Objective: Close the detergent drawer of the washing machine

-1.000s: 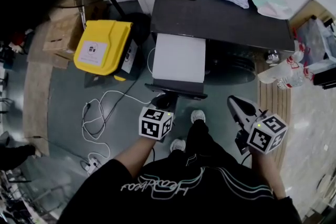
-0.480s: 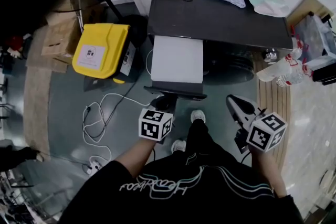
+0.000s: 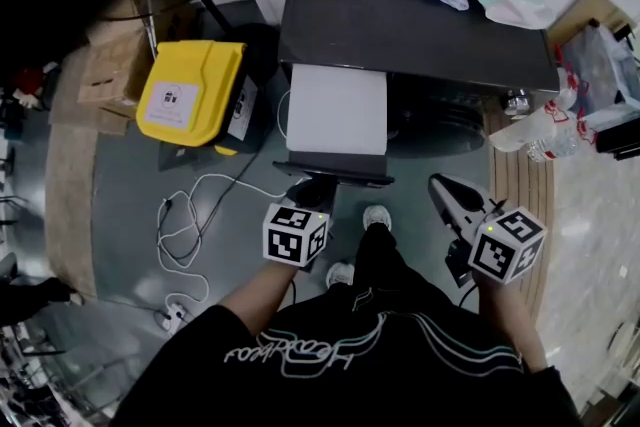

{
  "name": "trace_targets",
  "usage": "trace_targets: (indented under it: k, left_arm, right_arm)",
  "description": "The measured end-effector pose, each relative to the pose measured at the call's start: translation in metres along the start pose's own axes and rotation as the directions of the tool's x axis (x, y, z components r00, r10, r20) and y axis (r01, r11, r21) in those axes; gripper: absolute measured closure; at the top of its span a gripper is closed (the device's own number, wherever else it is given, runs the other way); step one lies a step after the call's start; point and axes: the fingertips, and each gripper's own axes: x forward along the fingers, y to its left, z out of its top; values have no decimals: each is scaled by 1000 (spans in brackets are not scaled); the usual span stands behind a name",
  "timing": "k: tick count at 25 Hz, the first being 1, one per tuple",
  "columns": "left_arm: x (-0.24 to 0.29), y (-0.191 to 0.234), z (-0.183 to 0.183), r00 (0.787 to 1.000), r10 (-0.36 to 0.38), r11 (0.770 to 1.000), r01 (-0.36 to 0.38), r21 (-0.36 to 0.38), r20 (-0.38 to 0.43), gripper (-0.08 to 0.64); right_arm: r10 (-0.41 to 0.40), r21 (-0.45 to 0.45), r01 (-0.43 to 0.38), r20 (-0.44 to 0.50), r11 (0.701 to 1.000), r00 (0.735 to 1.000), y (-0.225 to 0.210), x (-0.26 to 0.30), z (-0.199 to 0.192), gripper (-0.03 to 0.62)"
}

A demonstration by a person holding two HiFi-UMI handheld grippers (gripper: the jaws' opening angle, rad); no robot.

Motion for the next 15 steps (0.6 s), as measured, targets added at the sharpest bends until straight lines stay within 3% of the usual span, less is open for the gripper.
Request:
trace_targets:
  k: [15]
  left_arm:
    - [5,3,3,1000,25,1000,-25,-3,-1,537]
  right_arm:
    - [18,4,-18,-5,1000,1000,-6,6,5,565]
